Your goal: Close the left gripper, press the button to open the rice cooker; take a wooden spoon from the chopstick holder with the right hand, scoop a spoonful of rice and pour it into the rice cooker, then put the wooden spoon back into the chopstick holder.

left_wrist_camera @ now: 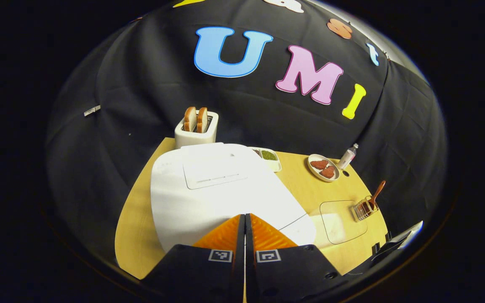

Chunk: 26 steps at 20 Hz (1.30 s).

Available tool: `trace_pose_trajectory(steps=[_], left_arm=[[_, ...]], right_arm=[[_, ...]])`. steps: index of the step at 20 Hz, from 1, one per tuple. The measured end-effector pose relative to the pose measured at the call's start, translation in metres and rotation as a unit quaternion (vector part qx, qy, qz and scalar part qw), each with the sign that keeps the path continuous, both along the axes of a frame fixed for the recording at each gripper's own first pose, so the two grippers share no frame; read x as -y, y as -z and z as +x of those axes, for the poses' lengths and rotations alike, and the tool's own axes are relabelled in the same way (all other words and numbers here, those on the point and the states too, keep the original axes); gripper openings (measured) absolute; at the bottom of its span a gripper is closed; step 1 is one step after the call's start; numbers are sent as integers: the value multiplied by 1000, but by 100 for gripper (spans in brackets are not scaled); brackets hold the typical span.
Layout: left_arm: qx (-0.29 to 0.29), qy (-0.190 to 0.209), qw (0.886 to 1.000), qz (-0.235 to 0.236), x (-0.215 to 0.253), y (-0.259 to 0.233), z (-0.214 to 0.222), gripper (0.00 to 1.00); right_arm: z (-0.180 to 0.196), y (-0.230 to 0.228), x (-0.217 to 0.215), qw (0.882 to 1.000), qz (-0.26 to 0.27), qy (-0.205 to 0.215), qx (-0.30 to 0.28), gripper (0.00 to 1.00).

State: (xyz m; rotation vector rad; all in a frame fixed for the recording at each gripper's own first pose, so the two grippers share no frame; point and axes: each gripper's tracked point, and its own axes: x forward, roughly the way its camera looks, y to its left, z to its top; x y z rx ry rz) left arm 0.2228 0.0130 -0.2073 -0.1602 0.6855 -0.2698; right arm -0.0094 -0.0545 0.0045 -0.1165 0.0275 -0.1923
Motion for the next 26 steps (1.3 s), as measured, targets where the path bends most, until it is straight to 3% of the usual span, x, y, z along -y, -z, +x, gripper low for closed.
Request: trace_pose_trajectory(steps=[10,13,18,20,23,25,26], left_arm=[[-58,5,998,34,2,24,-4,8],[-48,8,998,48,1,16,-3,8],[63,-13,995,75,-5,-41,13,8],[115,-29,988,96,-13,-72,21,9],[200,-56,969,131,-27,-125,27,11],[240,-64,960,130,-25,-151,22,23],[253,-67,957,126,-24,-162,18,35]], right_arm=[[15,5,-2,1000,1,-1,-4,98],[11,6,0,1000,4,1,-2,98],[2,6,6,1000,4,7,-1,98],[-2,6,6,1000,5,6,-2,98],[-8,2,6,1000,2,3,2,98],[-11,2,6,1000,1,1,0,98],[-13,2,6,1000,1,0,0,98]])
